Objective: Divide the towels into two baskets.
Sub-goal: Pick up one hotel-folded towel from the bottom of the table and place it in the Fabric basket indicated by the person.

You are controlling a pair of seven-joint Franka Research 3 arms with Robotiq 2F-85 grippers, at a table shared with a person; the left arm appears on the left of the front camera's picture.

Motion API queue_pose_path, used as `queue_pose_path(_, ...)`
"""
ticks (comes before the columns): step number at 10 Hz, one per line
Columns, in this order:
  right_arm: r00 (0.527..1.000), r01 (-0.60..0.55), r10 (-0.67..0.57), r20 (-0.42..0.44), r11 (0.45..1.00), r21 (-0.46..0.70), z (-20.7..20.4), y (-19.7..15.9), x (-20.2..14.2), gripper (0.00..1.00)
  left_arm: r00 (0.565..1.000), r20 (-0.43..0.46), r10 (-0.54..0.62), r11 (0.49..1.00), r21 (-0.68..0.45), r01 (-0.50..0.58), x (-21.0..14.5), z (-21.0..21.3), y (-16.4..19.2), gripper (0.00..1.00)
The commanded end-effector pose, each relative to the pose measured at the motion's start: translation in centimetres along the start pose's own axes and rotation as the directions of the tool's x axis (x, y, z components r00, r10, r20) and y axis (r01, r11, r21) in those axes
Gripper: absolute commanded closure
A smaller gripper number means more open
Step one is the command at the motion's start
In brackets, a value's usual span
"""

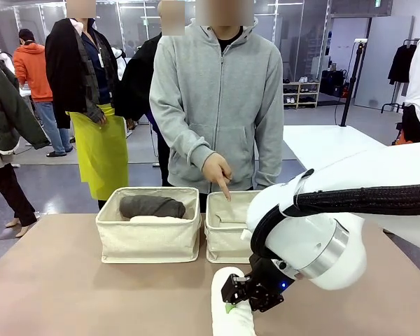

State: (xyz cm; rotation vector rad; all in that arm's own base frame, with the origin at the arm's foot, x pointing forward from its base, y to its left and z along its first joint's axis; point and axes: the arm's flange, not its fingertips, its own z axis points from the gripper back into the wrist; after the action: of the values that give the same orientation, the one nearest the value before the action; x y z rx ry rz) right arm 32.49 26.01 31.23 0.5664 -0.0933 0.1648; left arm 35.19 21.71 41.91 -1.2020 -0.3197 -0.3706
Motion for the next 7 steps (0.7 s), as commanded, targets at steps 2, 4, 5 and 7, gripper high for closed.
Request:
queue_pose_path(2,0.995,-0.096,0.096,0.019,0.995,-0.016,6.1,0.0,-3.9,0.92,1.0,-0.008,-0.001,1.0,-0.004,0.001,-0.3,0.2,-0.2,0.0)
queue_pose_path(4,0.985,-0.174,0.175,0.006,0.982,-0.077,9.5,2.1,-3.8,0.92,1.0,-0.008,-0.001,1.0,-0.004,0.001,-0.3,0.2,-0.2,0.0)
queue_pose_path(5,0.983,-0.178,0.181,0.023,0.979,-0.096,10.6,2.4,-3.6,0.92,1.0,-0.008,-0.001,1.0,-0.004,0.001,-0.3,0.2,-0.2,0.0)
queue_pose_path(7,0.984,-0.179,0.18,0.015,0.981,-0.074,7.6,3.0,-0.2,0.92,1.0,-0.008,-0.001,1.0,-0.004,0.001,-0.3,0.2,-0.2,0.0)
